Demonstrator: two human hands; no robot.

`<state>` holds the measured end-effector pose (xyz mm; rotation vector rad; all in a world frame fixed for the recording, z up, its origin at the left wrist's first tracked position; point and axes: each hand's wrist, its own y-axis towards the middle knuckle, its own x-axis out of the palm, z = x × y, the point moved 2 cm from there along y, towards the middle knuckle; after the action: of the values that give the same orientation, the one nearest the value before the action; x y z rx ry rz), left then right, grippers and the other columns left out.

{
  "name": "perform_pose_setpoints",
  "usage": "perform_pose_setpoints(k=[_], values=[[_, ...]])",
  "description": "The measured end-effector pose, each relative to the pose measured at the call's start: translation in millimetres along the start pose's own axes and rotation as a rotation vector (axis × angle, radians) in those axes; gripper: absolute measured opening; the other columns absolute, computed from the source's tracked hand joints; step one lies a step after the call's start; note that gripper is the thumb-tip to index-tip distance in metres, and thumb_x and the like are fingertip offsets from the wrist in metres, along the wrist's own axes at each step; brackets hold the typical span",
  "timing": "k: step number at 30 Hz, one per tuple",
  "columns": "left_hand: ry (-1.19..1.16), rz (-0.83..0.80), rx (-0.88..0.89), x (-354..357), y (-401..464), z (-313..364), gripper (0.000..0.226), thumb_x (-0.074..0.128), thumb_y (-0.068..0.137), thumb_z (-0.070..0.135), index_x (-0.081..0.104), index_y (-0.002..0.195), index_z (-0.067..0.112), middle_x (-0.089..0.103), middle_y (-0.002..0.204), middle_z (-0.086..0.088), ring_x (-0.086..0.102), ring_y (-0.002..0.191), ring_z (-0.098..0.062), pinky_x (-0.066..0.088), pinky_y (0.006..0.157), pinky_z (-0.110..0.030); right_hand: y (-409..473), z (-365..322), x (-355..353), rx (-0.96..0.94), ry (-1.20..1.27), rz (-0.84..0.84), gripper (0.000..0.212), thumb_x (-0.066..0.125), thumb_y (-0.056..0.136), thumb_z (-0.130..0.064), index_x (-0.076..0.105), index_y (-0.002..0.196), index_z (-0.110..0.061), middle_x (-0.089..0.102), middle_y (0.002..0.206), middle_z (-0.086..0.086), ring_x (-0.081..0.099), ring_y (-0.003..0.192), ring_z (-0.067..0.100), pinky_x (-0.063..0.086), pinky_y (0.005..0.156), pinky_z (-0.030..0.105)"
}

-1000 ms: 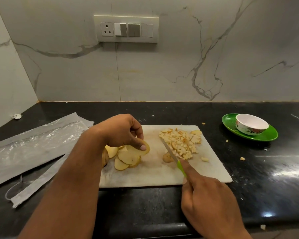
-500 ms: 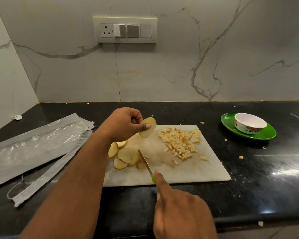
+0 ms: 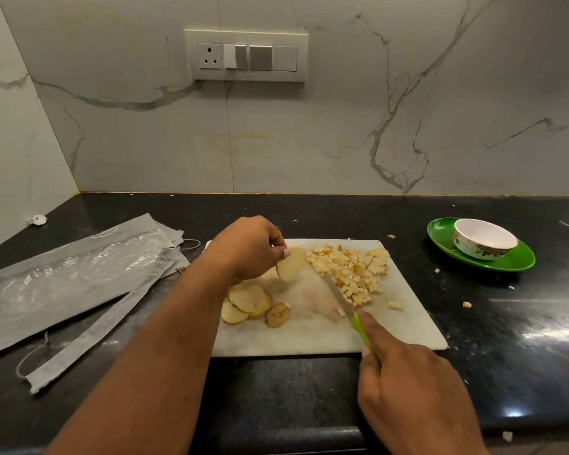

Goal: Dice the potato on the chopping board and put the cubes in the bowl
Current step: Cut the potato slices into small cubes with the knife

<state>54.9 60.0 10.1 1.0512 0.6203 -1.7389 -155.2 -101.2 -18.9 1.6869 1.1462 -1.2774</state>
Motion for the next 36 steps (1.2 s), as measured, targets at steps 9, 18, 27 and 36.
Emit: perform_pose_setpoints(k=[9, 18, 27, 36], values=[[0.162, -0.18, -0.033, 0.1, -2.9, -1.6, 0.058, 0.085, 0.079, 0.051, 0.068, 0.132, 0.031, 0.071, 0.121, 0.008, 0.065, 0.105, -0.013, 0.056, 0.095, -0.034, 15.2, -5.5, 3.5, -0.053, 0.038, 0.103, 0.057, 0.027, 0.101, -0.041, 0.013, 0.156, -0.046, 0.059, 0.096, -0.005, 0.051, 0.081, 0.016, 0.041, 0.075, 0.034], [0.09, -0.227, -0.014, 6.9, -4.0, 3.4, 0.048, 0.086, 0.082, 0.034, 0.073, 0.128, 0.032, 0.066, 0.131, 0.005, 0.06, 0.107, -0.014, 0.046, 0.084, -0.026, 54.3, -30.9, 8.7, -0.207, 0.026, 0.129, 0.06, 0.034, 0.099, -0.036, 0.02, 0.157, -0.038, 0.065, 0.114, -0.004, 0.049, 0.084, 0.016, 0.044, 0.076, 0.033], [0.081, -0.225, -0.052, 8.1, -0.5, -1.4, 0.048, 0.086, 0.082, 0.035, 0.073, 0.128, 0.029, 0.068, 0.128, 0.004, 0.059, 0.102, -0.012, 0.045, 0.08, -0.023, 63.0, -41.6, 10.0, -0.295, -0.007, 0.106, 0.059, 0.036, 0.098, -0.035, 0.025, 0.157, -0.035, 0.064, 0.119, -0.005, 0.055, 0.091, 0.014, 0.044, 0.073, 0.03], [0.057, -0.232, -0.094, 11.5, 6.7, -3.9, 0.037, 0.083, 0.086, 0.032, 0.076, 0.123, 0.026, 0.072, 0.123, 0.003, 0.063, 0.097, -0.014, 0.05, 0.083, -0.027, 30.9, -35.5, -7.6, -0.326, -0.104, 0.06, 0.059, 0.032, 0.099, -0.037, 0.02, 0.156, -0.036, 0.059, 0.126, -0.003, 0.056, 0.102, 0.017, 0.042, 0.079, 0.033]])
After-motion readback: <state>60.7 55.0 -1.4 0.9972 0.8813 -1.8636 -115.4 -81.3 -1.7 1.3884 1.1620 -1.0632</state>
